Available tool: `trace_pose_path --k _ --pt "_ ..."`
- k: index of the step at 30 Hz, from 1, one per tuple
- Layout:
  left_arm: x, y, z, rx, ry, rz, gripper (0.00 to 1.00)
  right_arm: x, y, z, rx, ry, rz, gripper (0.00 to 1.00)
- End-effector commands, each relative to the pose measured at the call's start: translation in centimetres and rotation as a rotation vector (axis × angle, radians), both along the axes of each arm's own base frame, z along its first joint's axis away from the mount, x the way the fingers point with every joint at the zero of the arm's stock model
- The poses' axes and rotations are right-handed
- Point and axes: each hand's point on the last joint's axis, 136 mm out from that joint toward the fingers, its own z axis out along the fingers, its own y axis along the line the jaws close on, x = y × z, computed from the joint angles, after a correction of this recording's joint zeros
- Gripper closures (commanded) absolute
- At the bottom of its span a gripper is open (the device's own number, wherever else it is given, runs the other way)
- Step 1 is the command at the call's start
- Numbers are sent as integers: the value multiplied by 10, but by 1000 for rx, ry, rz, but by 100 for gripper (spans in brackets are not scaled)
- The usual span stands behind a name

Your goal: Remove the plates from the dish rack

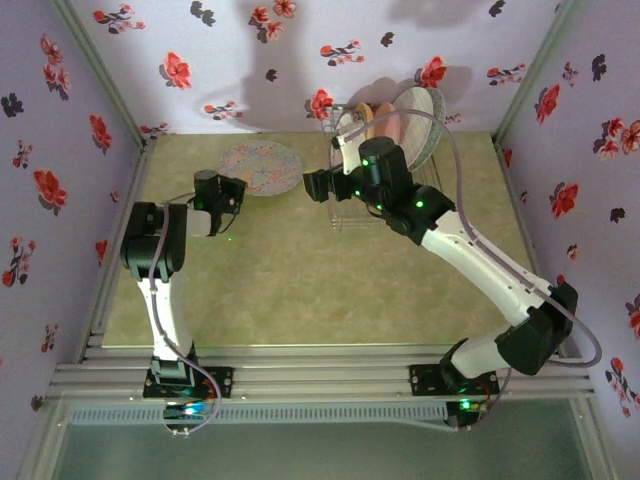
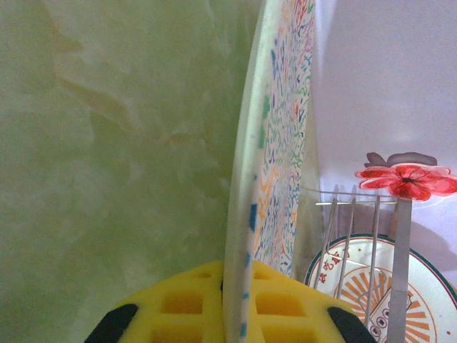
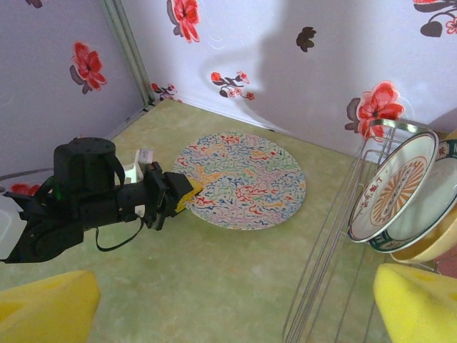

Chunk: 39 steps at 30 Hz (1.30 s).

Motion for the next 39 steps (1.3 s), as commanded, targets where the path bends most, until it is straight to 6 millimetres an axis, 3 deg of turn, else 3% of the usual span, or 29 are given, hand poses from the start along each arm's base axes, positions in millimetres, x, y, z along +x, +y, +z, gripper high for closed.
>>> trace_pose_path --k 1,13,22,24,28,32,36,39 --pt "6 1 2 17 -11 -28 90 2 -1 16 48 -14 -7 1" --pt "0 1 3 49 52 -64 50 3 -11 23 69 -7 -44 1" --pt "-15 3 -2 101 186 -96 35 18 -56 30 26 1 -193 1" --pt "-18 4 -1 110 213 -101 27 23 -73 32 14 -1 -248 1" --pt "-25 5 2 134 247 -117 23 35 -119 42 -21 -4 -383 1" --pt "-34 8 13 174 265 -131 22 51 -187 46 -29 57 -590 1" --pt "-53 13 30 241 289 -137 19 66 -251 35 3 161 -783 3" --pt "-68 12 54 314 271 -156 19 82 -281 21 69 236 -846 3"
